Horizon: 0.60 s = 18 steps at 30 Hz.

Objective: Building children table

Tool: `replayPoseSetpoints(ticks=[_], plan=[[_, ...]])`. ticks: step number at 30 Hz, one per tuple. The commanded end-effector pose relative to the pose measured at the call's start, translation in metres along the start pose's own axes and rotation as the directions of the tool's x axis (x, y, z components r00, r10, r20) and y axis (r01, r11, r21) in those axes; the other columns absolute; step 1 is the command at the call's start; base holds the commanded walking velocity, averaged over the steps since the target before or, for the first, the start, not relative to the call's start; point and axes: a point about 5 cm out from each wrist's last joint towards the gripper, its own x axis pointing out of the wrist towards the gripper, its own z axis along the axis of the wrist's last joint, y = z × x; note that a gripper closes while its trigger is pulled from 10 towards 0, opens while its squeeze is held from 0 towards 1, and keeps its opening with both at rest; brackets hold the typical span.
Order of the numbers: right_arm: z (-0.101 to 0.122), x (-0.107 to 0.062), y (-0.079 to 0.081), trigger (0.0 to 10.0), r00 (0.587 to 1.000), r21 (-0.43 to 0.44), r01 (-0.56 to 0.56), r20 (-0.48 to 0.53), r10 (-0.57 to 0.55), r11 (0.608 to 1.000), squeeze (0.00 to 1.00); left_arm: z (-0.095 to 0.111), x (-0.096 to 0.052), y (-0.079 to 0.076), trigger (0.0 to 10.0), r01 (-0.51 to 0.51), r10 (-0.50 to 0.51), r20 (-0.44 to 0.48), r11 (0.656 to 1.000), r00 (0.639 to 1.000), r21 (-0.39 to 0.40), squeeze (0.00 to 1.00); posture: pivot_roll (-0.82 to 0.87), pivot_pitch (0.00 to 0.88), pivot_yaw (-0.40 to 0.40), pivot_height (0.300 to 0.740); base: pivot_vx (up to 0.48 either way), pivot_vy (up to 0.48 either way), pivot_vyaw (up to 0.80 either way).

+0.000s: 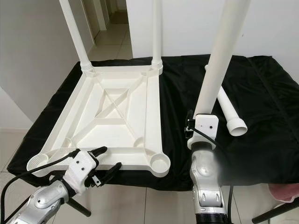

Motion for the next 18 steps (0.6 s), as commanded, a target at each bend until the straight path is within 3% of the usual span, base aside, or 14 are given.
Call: replayPoseSetpoints(ticks=[1, 9, 18], plan=[[0.002, 0.001, 0.007, 10.0, 1.000, 0.006, -0.021, 0.019, 0.021, 1.000, 0.00, -0.006, -0.005, -0.015, 10.0, 0.316, -0.315, -0.042, 0.949, 0.948, 0.023, 0.00, -0.05, 0.013, 0.090, 0.740, 0.000, 0.000, 0.00], [0.002, 0.002, 0.008, 10.0, 0.999, 0.007, -0.021, 0.025, 0.021, 1.000, 0.00, -0.014, -0.001, -0.009, 10.0, 0.327, -0.324, -0.097, 0.945, 0.941, 0.025, 0.00, -0.05, 0.012, 0.092, 0.740, 0.000, 0.000, 0.00], [0.003, 0.003, 0.010, 10.0, 0.999, 0.011, -0.018, 0.032, 0.018, 1.000, 0.00, -0.013, 0.014, 0.002, 10.0, 0.287, -0.286, -0.116, 0.958, 0.951, -0.010, 0.00, -0.06, 0.013, 0.100, 0.740, 0.000, 0.000, 0.00]])
